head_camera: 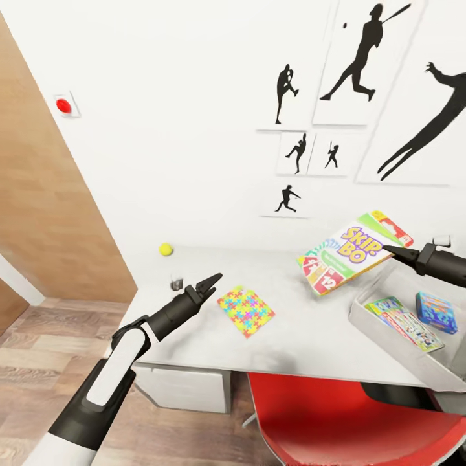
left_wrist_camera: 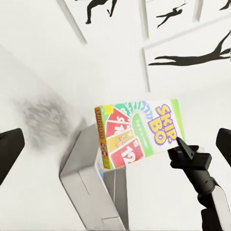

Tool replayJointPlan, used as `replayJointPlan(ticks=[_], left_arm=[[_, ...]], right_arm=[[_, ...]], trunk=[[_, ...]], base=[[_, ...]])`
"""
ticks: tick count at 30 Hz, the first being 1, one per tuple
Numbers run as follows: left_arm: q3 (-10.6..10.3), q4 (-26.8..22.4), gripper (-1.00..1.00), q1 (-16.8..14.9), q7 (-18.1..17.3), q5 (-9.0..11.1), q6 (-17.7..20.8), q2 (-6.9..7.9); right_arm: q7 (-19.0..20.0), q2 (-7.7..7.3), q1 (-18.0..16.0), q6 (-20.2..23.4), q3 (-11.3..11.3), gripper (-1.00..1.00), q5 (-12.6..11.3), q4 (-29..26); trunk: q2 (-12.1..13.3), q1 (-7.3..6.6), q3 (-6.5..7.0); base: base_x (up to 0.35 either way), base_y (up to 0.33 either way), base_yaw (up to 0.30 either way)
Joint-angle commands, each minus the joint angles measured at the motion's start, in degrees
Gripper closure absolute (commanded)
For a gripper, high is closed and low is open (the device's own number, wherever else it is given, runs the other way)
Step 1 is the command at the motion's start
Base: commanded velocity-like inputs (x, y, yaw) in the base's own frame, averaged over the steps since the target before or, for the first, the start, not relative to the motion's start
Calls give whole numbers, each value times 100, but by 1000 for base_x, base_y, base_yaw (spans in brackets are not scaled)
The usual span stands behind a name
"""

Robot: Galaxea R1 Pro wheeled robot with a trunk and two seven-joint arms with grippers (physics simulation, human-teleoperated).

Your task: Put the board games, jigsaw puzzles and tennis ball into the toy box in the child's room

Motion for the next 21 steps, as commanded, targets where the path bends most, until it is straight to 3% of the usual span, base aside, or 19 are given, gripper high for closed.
replayJointPlan(ticks=[1,21], left_arm=[[-3,-6,-100,-6,11,36,37,3],[-4,-22,-100,-22,38,23,96,-26]], right_arm=[[43,-17,8,26,12,100,-2,28],[51,-93,28,26,82,100,-116,318]], trunk=[[-11,3,-10],[-11,3,-15]], base=[[0,0,-268],[0,0,-272]])
